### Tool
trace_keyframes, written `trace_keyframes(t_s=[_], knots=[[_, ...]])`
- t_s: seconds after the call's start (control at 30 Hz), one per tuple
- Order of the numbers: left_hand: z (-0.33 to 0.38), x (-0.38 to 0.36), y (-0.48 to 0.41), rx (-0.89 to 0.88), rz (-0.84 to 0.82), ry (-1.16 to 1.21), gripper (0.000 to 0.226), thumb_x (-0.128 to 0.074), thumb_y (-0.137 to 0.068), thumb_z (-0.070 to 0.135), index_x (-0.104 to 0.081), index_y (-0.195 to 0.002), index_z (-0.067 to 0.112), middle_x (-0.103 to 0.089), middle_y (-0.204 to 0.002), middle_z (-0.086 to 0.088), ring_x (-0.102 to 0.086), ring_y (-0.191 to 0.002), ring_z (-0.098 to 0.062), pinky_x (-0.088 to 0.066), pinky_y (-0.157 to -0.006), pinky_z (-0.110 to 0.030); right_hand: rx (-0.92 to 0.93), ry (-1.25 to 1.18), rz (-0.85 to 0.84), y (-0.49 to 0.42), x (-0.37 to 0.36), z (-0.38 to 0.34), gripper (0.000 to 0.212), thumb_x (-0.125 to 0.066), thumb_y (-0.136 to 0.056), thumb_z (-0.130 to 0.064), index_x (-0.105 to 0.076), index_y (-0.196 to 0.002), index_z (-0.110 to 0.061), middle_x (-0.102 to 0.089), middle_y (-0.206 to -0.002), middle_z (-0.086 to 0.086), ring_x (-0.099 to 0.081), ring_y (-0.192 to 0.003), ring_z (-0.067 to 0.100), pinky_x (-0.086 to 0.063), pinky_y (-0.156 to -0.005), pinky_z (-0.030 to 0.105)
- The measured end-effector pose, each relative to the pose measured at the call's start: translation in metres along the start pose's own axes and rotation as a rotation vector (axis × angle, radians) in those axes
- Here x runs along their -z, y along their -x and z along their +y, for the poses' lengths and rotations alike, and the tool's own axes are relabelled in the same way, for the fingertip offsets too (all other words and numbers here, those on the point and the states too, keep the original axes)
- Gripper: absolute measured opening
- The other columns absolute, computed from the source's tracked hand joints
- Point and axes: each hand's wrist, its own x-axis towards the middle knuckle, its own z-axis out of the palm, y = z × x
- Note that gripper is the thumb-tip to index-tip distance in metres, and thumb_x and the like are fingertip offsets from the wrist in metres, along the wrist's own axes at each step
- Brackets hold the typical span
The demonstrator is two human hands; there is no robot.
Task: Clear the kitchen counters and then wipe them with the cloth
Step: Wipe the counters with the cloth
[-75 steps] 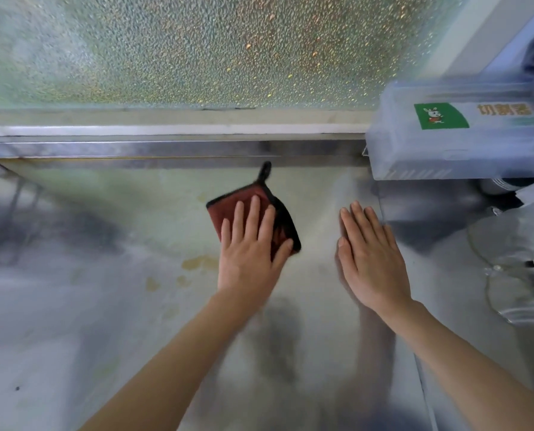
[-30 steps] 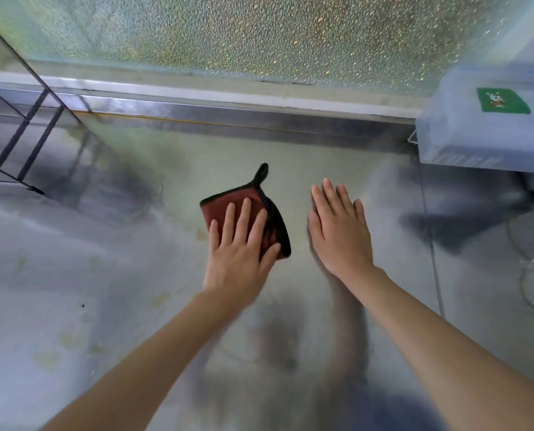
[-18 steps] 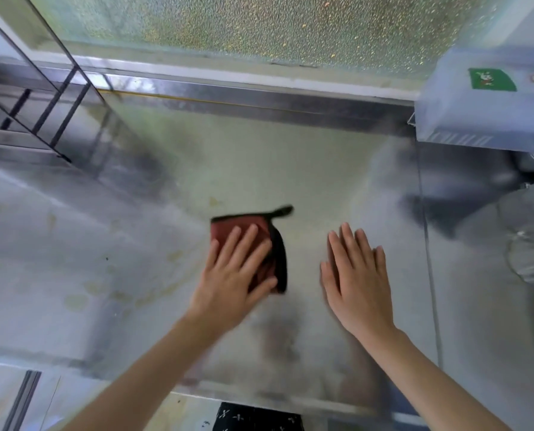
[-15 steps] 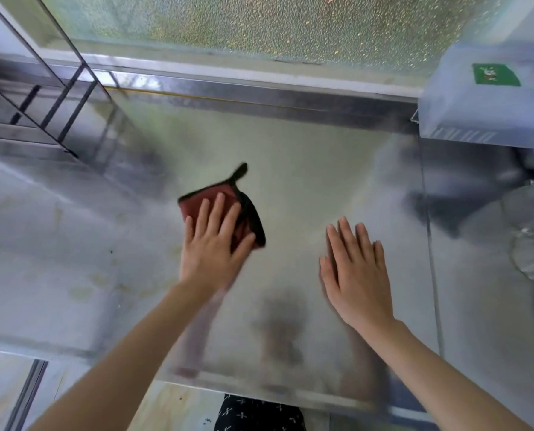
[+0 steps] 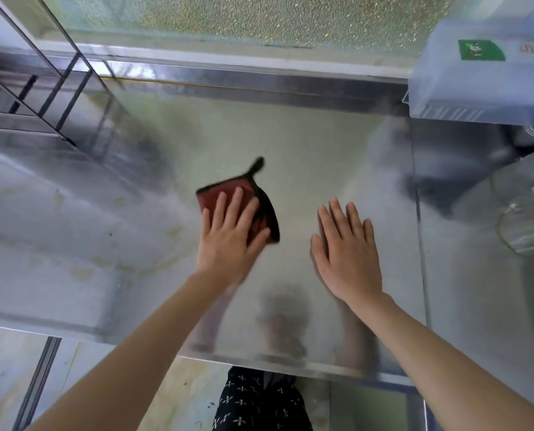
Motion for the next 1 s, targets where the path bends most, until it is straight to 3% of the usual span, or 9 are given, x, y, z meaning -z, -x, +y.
trace_keyframes(t_s=[0.07,0.17,0.3,0.37,0.5,0.67,0.77,0.87,1.0], knots=[[0.006,-0.001,-0.003,0.090,-0.047,0.013,0.074,-0.010,-0.083,0.062,-0.016,-0.147,0.026,-0.008,-0.157,-0.005,0.000,-0.143,-0.030,-0.001,-0.114,-0.049,0.000,-0.009,0.012,0.001,-0.001,-0.001,0.056,-0.018,-0.098,-0.042,-0.015,-0.149,-0.020,-0.008,-0.158,0.001,-0.003,-0.145,0.025,-0.002,-0.114,0.042],[0.027,-0.009,0.031,0.011,-0.006,-0.010,0.069,-0.018,-0.088,0.058,-0.022,-0.146,0.020,-0.017,-0.155,-0.011,-0.009,-0.142,-0.036,-0.008,-0.112,-0.054,0.012,-0.059,0.032,0.000,0.000,0.000,0.053,-0.024,-0.100,-0.038,-0.020,-0.148,-0.018,-0.012,-0.157,0.002,-0.005,-0.145,0.025,-0.004,-0.115,0.044],[0.074,-0.024,0.119,-0.176,0.001,-0.007,0.061,-0.031,-0.090,0.054,-0.031,-0.142,0.021,-0.027,-0.151,-0.010,-0.017,-0.140,-0.034,-0.016,-0.110,-0.053,-0.021,-0.503,0.201,0.011,0.012,0.006,0.041,-0.032,-0.098,-0.021,-0.048,-0.133,-0.006,-0.036,-0.148,0.010,-0.020,-0.141,0.021,-0.018,-0.116,0.045],[0.088,-0.023,0.146,-0.216,-0.052,-0.006,0.060,-0.031,-0.091,0.054,-0.030,-0.142,0.023,-0.027,-0.151,-0.008,-0.016,-0.140,-0.031,-0.016,-0.109,-0.051,-0.095,-0.598,0.286,0.032,0.016,0.015,0.039,-0.033,-0.097,-0.019,-0.053,-0.128,-0.005,-0.040,-0.145,0.010,-0.020,-0.139,0.014,-0.020,-0.115,0.042],[0.071,-0.022,0.121,-0.244,-0.037,-0.081,0.060,-0.028,-0.090,0.058,-0.031,-0.141,0.026,-0.031,-0.150,-0.007,-0.027,-0.138,-0.032,-0.018,-0.110,-0.050,-0.195,-0.540,0.301,0.083,0.012,0.035,0.039,-0.032,-0.097,-0.019,-0.052,-0.128,-0.005,-0.040,-0.145,0.009,-0.022,-0.140,0.016,-0.020,-0.116,0.038],[0.090,-0.023,0.091,0.015,-0.061,-0.008,0.065,-0.025,-0.090,0.055,-0.026,-0.144,0.019,-0.020,-0.153,-0.013,-0.015,-0.140,-0.039,-0.004,-0.109,-0.054,-0.333,-0.479,0.336,0.119,0.004,0.056,0.037,-0.036,-0.097,-0.014,-0.051,-0.128,-0.001,-0.041,-0.144,0.012,-0.027,-0.139,0.024,-0.023,-0.114,0.041],[0.112,-0.027,0.123,-0.142,-0.064,-0.040,0.065,-0.025,-0.090,0.055,-0.030,-0.143,0.017,-0.026,-0.151,-0.015,-0.021,-0.138,-0.039,-0.010,-0.111,-0.057,-0.338,-0.324,0.277,0.132,-0.001,0.057,0.042,-0.031,-0.097,-0.017,-0.046,-0.132,0.001,-0.038,-0.145,0.018,-0.029,-0.138,0.031,-0.023,-0.114,0.042],[0.110,-0.027,0.146,-0.273,-0.081,-0.049,0.066,-0.029,-0.089,0.058,-0.029,-0.143,0.022,-0.026,-0.152,-0.011,-0.019,-0.139,-0.033,-0.012,-0.110,-0.051,-0.266,-0.128,0.195,0.142,-0.009,0.048,0.050,-0.027,-0.097,-0.023,-0.040,-0.137,0.004,-0.034,-0.146,0.025,-0.030,-0.137,0.036,-0.025,-0.112,0.044],[0.076,-0.022,0.128,-0.211,-0.050,-0.063,0.068,-0.024,-0.087,0.064,-0.028,-0.142,0.025,-0.027,-0.152,-0.010,-0.017,-0.139,-0.031,-0.010,-0.111,-0.046,-0.281,-0.039,0.153,0.144,-0.010,0.045,0.053,-0.023,-0.096,-0.025,-0.036,-0.139,0.003,-0.033,-0.147,0.023,-0.030,-0.137,0.036,-0.026,-0.110,0.045]])
